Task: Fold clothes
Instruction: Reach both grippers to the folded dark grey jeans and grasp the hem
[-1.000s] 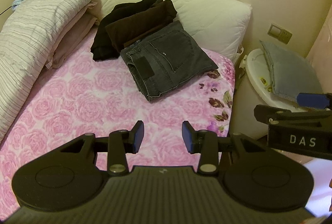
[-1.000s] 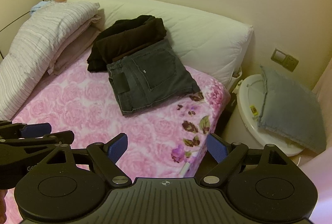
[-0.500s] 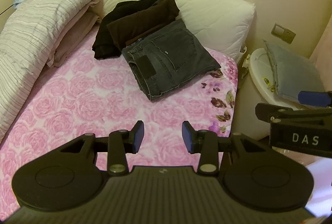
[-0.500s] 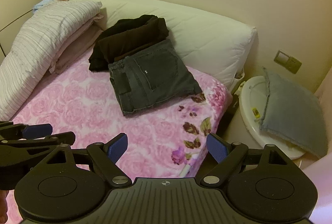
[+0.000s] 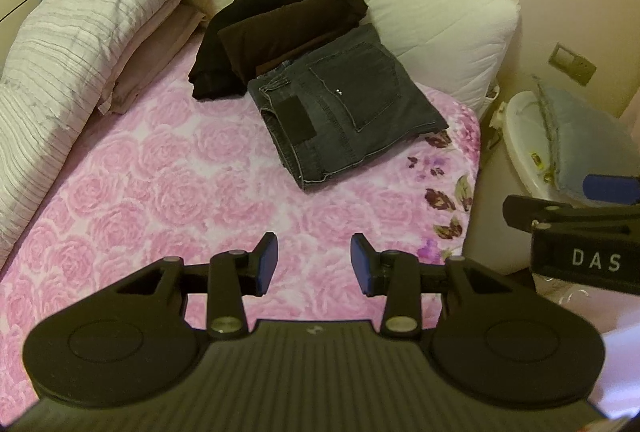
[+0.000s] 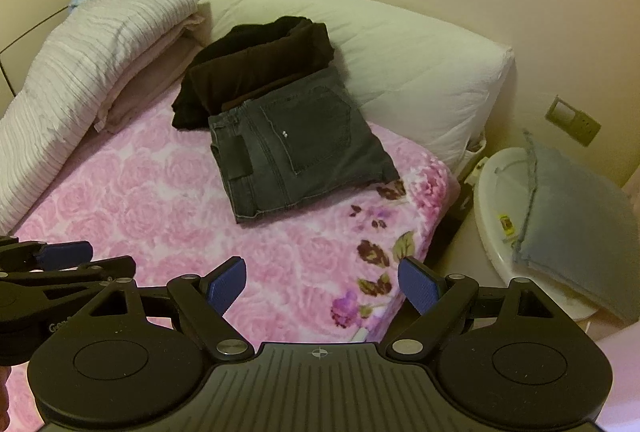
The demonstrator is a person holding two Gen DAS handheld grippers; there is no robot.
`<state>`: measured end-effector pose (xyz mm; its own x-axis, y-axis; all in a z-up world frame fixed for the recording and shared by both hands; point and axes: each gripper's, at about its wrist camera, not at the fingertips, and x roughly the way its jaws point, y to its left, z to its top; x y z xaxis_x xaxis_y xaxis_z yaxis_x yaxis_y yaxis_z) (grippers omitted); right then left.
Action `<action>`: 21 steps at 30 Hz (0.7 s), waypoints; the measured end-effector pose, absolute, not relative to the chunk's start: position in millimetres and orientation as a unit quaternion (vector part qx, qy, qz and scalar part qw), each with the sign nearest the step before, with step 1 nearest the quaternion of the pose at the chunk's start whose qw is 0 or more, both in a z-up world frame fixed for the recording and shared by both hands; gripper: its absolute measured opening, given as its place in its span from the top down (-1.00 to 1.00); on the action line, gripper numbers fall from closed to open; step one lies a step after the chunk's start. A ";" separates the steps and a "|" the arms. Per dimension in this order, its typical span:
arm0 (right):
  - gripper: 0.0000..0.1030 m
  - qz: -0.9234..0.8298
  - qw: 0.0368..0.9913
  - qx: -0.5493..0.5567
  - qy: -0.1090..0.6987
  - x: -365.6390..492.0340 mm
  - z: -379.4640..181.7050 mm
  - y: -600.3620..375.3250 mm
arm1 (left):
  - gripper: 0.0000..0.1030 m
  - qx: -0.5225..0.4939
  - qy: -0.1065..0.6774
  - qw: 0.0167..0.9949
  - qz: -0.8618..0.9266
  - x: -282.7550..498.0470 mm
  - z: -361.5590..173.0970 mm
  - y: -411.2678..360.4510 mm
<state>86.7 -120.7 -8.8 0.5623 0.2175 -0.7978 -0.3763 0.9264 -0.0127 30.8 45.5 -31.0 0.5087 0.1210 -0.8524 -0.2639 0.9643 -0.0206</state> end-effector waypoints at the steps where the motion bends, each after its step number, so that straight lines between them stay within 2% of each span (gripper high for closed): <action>1: -0.67 0.169 0.877 -0.090 0.440 91.2 -12.2 -121.5 | 0.31 -0.075 0.487 0.863 0.114 34.3 -34.1 46.1; 11: -0.67 0.189 0.845 -0.080 0.495 150.0 -79.8 -144.7 | 0.32 -0.130 0.554 0.811 0.136 65.5 -100.6 59.5; 21: -0.67 0.225 0.812 -0.122 0.525 243.0 -156.5 -151.8 | 0.32 -0.165 0.571 0.781 0.190 124.0 -164.1 86.5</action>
<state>243.0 -151.8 -156.5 0.3477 0.2362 -0.9074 -0.4932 0.8691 0.0372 124.0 86.5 -164.1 0.2749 0.1080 -0.9554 -0.4861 0.8729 -0.0412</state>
